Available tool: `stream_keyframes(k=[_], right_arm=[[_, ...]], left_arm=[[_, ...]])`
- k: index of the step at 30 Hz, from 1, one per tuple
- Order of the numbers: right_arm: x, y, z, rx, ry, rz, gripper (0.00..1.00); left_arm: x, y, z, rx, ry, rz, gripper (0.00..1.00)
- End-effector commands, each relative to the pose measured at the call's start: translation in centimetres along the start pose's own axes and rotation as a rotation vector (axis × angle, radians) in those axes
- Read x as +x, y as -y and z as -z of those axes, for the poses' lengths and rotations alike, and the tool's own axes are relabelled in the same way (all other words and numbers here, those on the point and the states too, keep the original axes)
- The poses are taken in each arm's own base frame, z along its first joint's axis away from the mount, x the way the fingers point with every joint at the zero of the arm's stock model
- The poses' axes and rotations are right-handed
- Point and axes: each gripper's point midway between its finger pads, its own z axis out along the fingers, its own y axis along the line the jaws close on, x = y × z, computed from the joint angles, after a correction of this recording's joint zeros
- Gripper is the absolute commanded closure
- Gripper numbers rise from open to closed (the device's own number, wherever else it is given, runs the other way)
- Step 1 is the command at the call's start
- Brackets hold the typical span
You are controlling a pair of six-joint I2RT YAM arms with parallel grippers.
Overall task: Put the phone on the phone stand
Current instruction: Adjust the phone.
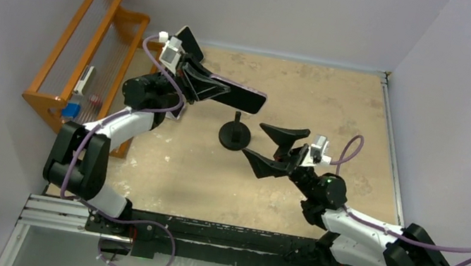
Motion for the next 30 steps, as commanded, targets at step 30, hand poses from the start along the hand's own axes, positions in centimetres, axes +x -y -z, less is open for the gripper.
stream_keyframes(k=[30], right_arm=[[-1.8,0.1,-8.0,-0.286,-0.011,0.085,0.18]], left_arm=[[-5.1,7.2,-0.9,0.155,0.149,-0.122,1.0]])
